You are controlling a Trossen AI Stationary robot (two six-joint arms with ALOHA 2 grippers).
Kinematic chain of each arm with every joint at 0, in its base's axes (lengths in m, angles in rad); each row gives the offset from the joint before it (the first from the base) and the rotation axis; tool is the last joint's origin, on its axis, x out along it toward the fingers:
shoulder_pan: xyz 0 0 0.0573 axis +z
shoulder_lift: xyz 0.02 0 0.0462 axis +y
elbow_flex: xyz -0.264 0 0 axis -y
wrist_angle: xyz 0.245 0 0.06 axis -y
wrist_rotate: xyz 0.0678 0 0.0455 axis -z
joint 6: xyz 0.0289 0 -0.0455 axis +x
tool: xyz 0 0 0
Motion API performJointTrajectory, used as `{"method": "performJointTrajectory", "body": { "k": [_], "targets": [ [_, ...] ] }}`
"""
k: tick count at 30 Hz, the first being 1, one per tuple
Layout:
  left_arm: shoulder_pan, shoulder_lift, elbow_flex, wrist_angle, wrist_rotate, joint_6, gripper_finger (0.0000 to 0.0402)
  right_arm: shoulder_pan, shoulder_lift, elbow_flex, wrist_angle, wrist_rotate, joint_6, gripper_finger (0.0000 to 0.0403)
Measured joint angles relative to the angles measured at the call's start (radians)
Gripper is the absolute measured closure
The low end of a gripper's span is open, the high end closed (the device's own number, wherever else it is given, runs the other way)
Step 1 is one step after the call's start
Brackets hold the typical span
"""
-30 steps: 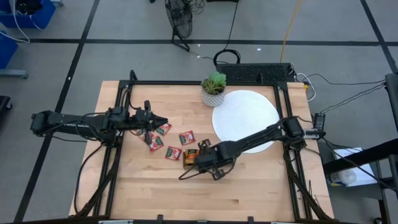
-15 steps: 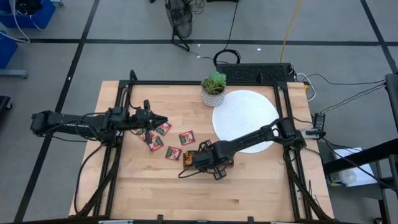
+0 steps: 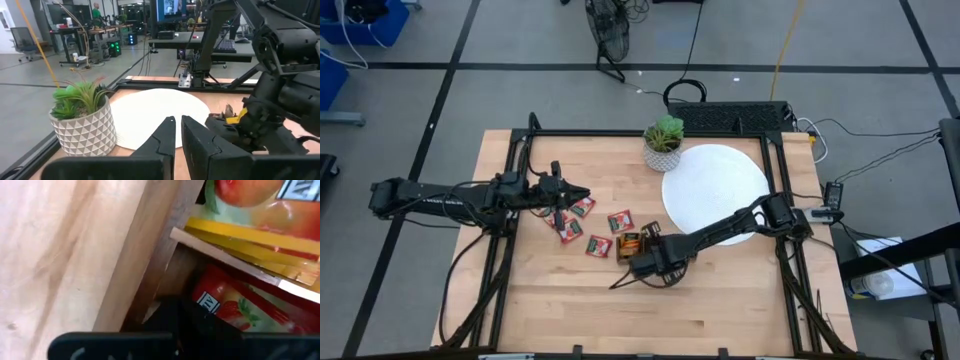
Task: Pick & Place Tea
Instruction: Put the red tea bag into the middle section of the wooden organizer
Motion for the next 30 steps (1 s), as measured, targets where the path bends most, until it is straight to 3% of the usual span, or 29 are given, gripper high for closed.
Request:
{"method": "performJointTrajectory", "body": {
  "k": [10, 21, 26, 30],
  "targets": [
    [0.000, 0.000, 0.000, 0.000, 0.000, -0.002, 0.0364, 0.014, -0.025, 0.000, 0.001, -0.002, 0.040, 0.0403],
    [0.000, 0.000, 0.000, -0.008, 0.000, -0.003, 0.0364, 0.014, -0.161, 0.000, 0.060, -0.003, 0.144, 0.0403],
    [0.001, 0.012, 0.000, -0.135, -0.117, -0.124, 0.0359, 0.014, -0.251, -0.032, 0.079, 0.001, 0.218, 0.0403],
    [0.000, 0.070, 0.000, -0.248, -0.133, -0.168, 0.0318, 0.014, -0.329, -0.121, 0.179, 0.002, 0.233, 0.0403]
  ]
}}
